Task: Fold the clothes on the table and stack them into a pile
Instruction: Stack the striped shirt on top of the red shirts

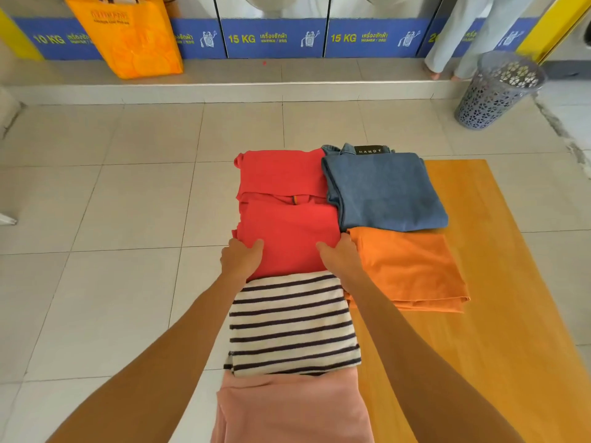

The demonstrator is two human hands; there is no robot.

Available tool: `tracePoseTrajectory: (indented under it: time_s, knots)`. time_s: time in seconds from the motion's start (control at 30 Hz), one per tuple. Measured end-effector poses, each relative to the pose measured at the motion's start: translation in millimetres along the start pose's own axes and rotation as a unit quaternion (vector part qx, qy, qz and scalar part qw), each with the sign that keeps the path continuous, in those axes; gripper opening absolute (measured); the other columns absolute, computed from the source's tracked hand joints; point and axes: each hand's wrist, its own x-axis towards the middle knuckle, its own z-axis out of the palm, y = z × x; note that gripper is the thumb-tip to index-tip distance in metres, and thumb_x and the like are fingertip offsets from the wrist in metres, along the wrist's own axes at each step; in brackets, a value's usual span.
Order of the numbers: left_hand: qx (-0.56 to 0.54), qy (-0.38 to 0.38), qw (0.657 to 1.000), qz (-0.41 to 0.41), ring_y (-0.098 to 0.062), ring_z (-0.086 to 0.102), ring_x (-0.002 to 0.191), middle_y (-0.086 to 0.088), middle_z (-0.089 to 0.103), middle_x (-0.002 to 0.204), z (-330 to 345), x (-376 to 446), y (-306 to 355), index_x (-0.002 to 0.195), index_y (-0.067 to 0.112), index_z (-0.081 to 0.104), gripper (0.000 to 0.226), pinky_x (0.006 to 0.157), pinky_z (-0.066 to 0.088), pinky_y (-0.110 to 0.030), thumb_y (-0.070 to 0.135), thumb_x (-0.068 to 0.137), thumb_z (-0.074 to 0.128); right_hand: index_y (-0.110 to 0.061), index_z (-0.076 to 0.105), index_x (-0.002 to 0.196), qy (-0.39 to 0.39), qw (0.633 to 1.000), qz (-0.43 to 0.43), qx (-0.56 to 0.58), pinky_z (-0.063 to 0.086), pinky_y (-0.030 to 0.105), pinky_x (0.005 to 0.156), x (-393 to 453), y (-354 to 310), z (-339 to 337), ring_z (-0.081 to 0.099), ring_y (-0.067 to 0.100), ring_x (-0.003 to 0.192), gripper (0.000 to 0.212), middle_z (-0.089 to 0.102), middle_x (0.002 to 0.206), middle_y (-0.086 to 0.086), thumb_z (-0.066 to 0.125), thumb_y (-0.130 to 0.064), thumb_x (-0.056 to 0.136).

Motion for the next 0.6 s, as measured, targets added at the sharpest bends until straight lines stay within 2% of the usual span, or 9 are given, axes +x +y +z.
tracePoseTrajectory:
  time_s: [0.07,0.13,0.23,0.3,0.33,0.4,0.47,0.6]
  knots:
    - [0.048,0.024,0.998,-0.014,-0.037,0.045,0.126,-0.018,0.044,0.136,6,3,2,0.141,0.006,0.038,0.089,0.101,0.045,-0.051,0.068,0.080,0.057,-0.006,0.032,0.147,0.003,1.000,0.007,0.000,0.045,0.051,0.105,9,1,5,0.052,0.031,0.126,0.089,0.051,0.138,0.009,0.058,-0.055,0.077]
    - [0.074,0.042,0.996,-0.012,-0.037,0.044,0.126,-0.019,0.042,0.136,9,5,1,0.139,0.005,0.038,0.095,0.101,0.045,-0.052,0.072,0.076,0.059,-0.004,0.041,0.140,-0.012,1.000,0.014,0.017,0.048,0.045,0.100,15,-1,5,0.057,0.029,0.118,0.077,0.058,0.128,0.006,0.061,-0.053,0.085]
    - [-0.001,0.026,0.999,-0.019,-0.036,0.053,0.122,-0.015,0.048,0.137,12,8,1,0.139,0.006,0.035,0.098,0.100,0.048,-0.049,0.070,0.072,0.067,-0.009,0.056,0.132,-0.042,0.997,0.024,0.066,0.053,0.043,0.097,22,-1,3,0.063,0.025,0.105,0.062,0.066,0.116,0.004,0.063,-0.051,0.087]
    - [-0.068,-0.027,0.996,-0.047,-0.034,0.054,0.122,-0.010,0.053,0.138,11,8,4,0.142,0.007,0.037,0.097,0.102,0.047,-0.045,0.066,0.073,0.070,-0.009,0.060,0.127,-0.050,0.995,0.016,0.089,0.053,0.038,0.090,22,-2,0,0.062,0.020,0.093,0.047,0.065,0.098,-0.003,0.063,-0.040,0.092]
    - [-0.096,-0.060,0.992,-0.056,-0.032,0.057,0.119,-0.009,0.056,0.136,9,8,5,0.141,0.008,0.041,0.094,0.100,0.048,-0.044,0.065,0.073,0.071,-0.010,0.062,0.125,-0.048,0.994,0.004,0.098,0.051,0.037,0.087,20,-4,-2,0.061,0.018,0.089,0.041,0.064,0.094,-0.005,0.063,-0.035,0.093]
    - [-0.139,-0.098,0.984,-0.045,-0.029,0.063,0.107,-0.008,0.064,0.126,0,7,11,0.135,0.012,0.052,0.077,0.092,0.051,-0.040,0.059,0.077,0.072,-0.012,0.063,0.124,-0.030,0.993,-0.029,0.111,0.052,0.038,0.089,15,-10,-9,0.063,0.019,0.095,0.037,0.067,0.102,-0.002,0.065,-0.032,0.093]
    - [-0.176,-0.111,0.978,-0.013,-0.024,0.067,0.100,-0.003,0.069,0.116,-15,4,19,0.127,0.017,0.060,0.059,0.087,0.053,-0.038,0.053,0.081,0.072,-0.015,0.063,0.125,-0.014,0.989,-0.066,0.130,0.053,0.040,0.094,12,-20,-20,0.065,0.019,0.102,0.038,0.067,0.107,-0.004,0.067,-0.033,0.092]
    - [-0.214,-0.110,0.968,0.071,-0.021,0.072,0.095,0.002,0.075,0.106,-51,-6,53,0.119,0.025,0.065,0.042,0.081,0.058,-0.038,0.048,0.083,0.072,-0.032,0.064,0.111,-0.027,0.978,-0.143,0.148,0.057,0.043,0.090,12,-56,-47,0.068,0.013,0.096,0.020,0.071,0.103,-0.011,0.068,-0.035,0.092]
